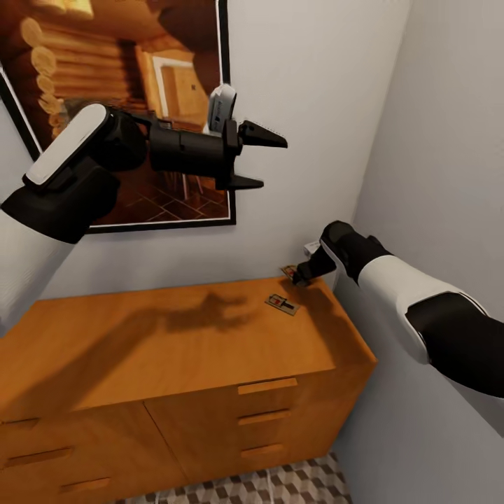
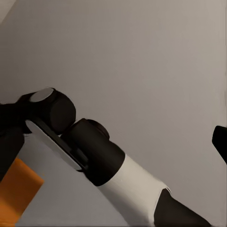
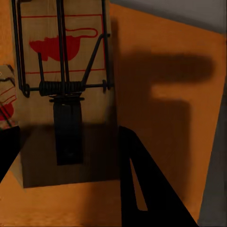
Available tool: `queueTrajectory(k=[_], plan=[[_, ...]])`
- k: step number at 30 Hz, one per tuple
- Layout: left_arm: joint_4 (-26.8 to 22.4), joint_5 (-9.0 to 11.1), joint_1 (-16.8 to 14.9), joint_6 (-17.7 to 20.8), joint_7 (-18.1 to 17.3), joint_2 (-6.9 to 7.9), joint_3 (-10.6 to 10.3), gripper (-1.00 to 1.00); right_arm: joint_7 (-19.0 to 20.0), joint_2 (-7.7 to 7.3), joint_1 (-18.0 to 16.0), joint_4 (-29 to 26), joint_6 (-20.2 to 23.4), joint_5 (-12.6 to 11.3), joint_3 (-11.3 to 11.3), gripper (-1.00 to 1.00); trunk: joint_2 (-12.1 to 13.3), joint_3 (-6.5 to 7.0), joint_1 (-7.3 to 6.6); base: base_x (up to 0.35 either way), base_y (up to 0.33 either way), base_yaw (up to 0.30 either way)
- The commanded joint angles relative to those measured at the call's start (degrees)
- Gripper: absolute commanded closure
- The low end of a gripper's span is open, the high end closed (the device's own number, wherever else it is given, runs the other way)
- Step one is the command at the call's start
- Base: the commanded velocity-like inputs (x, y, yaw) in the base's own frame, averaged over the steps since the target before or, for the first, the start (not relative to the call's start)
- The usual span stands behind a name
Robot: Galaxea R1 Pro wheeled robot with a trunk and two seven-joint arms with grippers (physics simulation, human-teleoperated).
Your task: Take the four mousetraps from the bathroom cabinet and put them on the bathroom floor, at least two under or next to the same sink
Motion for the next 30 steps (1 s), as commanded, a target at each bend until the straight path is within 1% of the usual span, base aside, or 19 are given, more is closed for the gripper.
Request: queueTrajectory(k=[1, 4, 7, 10, 11, 15, 18, 30], plan=[[-0.09, 0.59, 0.25, -0.09, 0.47, 0.02, -0.09, -1.00, 0.74, -0.34, -0.05, -0.37, 0.24, 0.11, 0.17, 1.00, -0.04, -0.06, -0.03, -0.309, 0.000, 0.000], [-0.16, 0.59, 1.22, -0.09, 0.47, 0.00, -0.09, -1.00, 1.85, -1.11, -0.04, -1.34, 0.26, 0.06, 0.19, 1.00, -0.04, -0.06, -0.03, -0.320, 0.000, 0.000], [-0.20, 0.61, 2.09, -0.09, 0.47, -0.01, -0.09, -1.00, 2.97, -1.12, -0.04, -2.32, 0.27, 0.04, 0.22, 1.00, -0.04, -0.06, -0.03, -0.329, 0.000, 0.000], [-0.22, 0.60, 2.09, -0.09, 0.47, -0.01, -0.09, -1.00, 4.09, -1.10, -0.04, -2.84, 0.27, 0.05, 0.27, 1.00, -0.04, -0.06, -0.03, -0.332, 0.000, 0.000], [-0.22, 0.61, 2.09, -0.09, 0.47, -0.01, -0.09, -1.00, 14.59, -1.10, -0.04, -2.84, 0.27, 0.06, 0.27, 1.00, -0.04, -0.06, -0.03, -0.333, 0.000, 0.000], [-0.16, 0.60, 2.09, -0.09, 0.47, 0.00, -0.09, -1.00, 14.60, -1.10, -0.04, -2.83, 0.27, -0.08, 0.25, 1.00, -0.04, -0.06, -0.03, -0.321, 0.000, 0.000], [-0.10, 0.59, 2.09, -0.09, 0.47, 0.05, -0.12, -1.00, 14.60, -1.12, -0.04, -2.83, 0.27, -0.15, 0.25, 1.00, -0.04, -0.06, -0.03, -0.169, 0.000, 0.000], [0.37, 0.57, 2.20, -0.09, 0.47, 0.16, -0.25, -1.00, 14.60, -1.09, -0.04, -2.78, 0.27, -0.38, 0.20, 1.00, -0.04, -0.61, -0.03, -0.019, 0.000, 0.000]])
